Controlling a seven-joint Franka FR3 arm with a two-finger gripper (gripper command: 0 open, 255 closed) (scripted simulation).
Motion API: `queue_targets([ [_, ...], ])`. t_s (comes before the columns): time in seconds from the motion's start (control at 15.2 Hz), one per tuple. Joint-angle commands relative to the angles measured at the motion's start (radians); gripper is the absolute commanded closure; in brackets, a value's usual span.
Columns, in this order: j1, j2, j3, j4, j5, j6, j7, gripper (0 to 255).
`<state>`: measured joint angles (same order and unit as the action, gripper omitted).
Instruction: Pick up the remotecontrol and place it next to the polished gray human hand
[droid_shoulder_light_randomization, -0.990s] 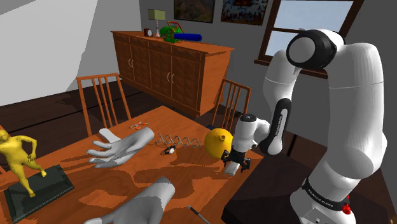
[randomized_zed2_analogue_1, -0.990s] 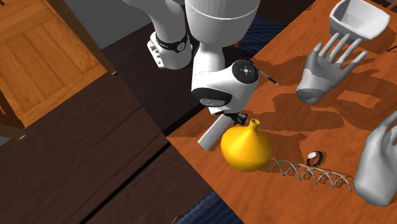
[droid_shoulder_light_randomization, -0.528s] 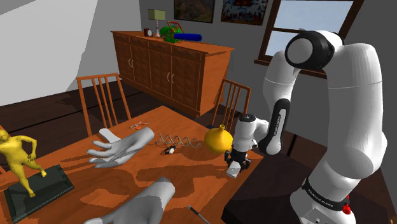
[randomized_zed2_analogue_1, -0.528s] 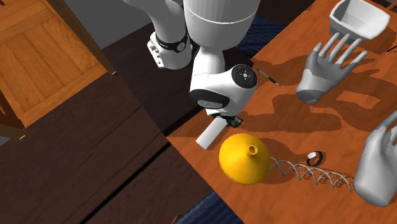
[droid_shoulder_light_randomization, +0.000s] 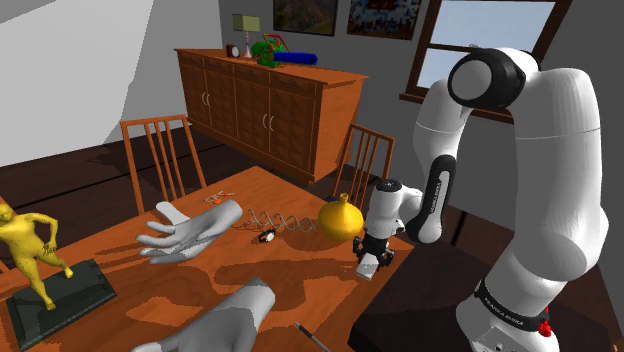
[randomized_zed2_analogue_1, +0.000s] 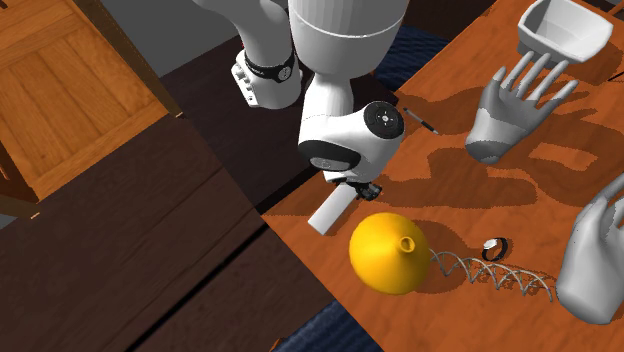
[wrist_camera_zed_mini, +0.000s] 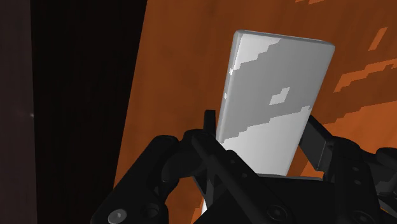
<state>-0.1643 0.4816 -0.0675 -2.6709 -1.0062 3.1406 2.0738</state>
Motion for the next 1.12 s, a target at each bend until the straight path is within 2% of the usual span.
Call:
queue_targets([
  [0.0, 0.000, 0.000, 0.000, 0.000, 0.000, 0.000, 0.000, 255],
  [0.26, -0.119, -0.085, 0.122, -0.045, 0.076, -0.065, -0.086, 255],
  [0.59, -0.267, -0.190, 0.289, -0.100, 0.221, -0.134, -0.219, 255],
  [0.86, -0.387, -0.276, 0.441, -0.141, 0.384, -0.182, -0.352, 255],
  [1.06, -0.474, -0.345, 0.564, -0.169, 0.544, -0.216, -0.474, 255],
])
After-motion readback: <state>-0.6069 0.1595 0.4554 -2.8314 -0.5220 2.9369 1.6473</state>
